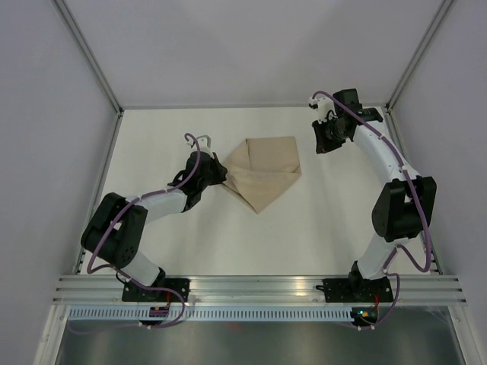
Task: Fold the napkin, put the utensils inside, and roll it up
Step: Fold the napkin at the center of the board.
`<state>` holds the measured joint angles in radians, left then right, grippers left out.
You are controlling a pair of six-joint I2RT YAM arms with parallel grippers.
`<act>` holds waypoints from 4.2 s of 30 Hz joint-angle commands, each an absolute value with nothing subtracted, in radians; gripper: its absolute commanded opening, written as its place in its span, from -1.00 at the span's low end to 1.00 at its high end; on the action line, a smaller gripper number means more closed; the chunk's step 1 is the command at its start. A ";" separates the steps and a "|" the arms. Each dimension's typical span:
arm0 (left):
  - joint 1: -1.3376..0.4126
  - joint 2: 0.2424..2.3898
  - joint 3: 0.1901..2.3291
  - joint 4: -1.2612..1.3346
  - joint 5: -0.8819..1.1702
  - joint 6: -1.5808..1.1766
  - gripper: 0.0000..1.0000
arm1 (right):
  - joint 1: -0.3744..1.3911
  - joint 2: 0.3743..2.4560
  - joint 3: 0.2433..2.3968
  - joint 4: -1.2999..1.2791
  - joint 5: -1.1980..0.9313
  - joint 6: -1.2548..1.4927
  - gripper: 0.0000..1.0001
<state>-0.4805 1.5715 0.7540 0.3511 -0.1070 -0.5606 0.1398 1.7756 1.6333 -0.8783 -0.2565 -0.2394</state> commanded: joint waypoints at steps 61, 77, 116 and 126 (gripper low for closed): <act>-0.416 1.743 1.186 -0.265 0.032 -0.324 0.30 | 0.327 1.951 1.672 -0.824 -0.147 -0.198 -0.72; -0.417 1.819 1.235 -0.279 0.057 -0.341 0.11 | 0.327 1.950 1.667 -0.816 -0.144 -0.196 -0.74; -0.425 1.783 1.298 -0.256 -0.028 -0.339 -0.95 | 0.324 1.930 1.658 -0.810 -0.140 -0.201 -0.75; -0.410 1.732 1.247 -0.225 -0.109 -0.368 -0.95 | 0.325 1.917 1.649 -0.807 -0.141 -0.204 -0.74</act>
